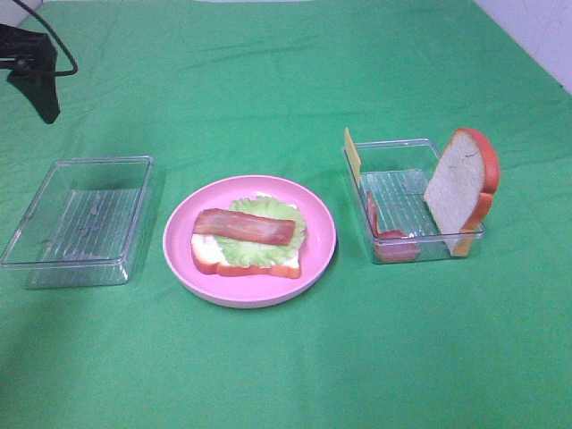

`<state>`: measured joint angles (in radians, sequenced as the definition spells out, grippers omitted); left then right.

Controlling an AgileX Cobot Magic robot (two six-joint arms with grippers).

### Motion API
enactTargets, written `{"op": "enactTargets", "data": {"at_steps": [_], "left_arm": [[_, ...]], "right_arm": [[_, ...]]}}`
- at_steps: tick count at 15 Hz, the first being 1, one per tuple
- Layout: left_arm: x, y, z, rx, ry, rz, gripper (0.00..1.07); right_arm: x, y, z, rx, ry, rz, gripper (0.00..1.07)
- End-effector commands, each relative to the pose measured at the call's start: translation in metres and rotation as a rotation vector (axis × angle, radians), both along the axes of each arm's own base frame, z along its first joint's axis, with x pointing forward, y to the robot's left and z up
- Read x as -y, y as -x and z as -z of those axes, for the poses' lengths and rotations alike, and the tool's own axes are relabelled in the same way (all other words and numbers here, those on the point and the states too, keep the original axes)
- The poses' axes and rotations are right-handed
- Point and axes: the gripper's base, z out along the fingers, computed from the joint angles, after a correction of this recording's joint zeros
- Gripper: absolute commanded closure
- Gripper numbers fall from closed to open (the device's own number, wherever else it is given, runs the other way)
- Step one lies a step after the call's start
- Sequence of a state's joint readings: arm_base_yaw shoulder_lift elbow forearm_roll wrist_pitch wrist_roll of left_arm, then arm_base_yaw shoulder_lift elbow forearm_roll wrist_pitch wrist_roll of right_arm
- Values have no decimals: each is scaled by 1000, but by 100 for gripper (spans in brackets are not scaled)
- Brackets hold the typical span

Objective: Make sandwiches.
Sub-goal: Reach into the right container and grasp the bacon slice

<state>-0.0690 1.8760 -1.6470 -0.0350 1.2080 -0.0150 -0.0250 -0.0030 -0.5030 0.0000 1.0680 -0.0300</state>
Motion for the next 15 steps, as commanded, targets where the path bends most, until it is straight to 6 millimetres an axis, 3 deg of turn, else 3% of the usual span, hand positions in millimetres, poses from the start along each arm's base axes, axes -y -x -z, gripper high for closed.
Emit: {"op": "enactTargets", "data": {"at_steps": [1, 5, 6, 7, 8, 9, 13, 15], "left_arm": [[-1, 46, -23, 67, 9, 2, 10], [-9, 149, -50, 224, 21, -4, 10], [-10, 164, -52, 249, 23, -4, 10], [-14, 212, -56, 325, 29, -4, 10], [-16, 241, -57, 380, 33, -4, 10], [-17, 253, -57, 409, 35, -4, 10], [-23, 339, -51, 659, 53, -3, 10], [-25, 366, -42, 764, 62, -3, 10]], "right_arm": [[1, -1, -1, 8, -4, 11, 11], [1, -1, -1, 8, -4, 11, 11], [1, -1, -1, 8, -4, 11, 11], [1, -1, -1, 8, -4, 11, 11], [1, -1, -1, 8, -4, 11, 11], [1, -1, -1, 8, -4, 11, 11], [1, -1, -1, 8, -4, 11, 11], [1, -1, -1, 8, -4, 11, 11]]}}
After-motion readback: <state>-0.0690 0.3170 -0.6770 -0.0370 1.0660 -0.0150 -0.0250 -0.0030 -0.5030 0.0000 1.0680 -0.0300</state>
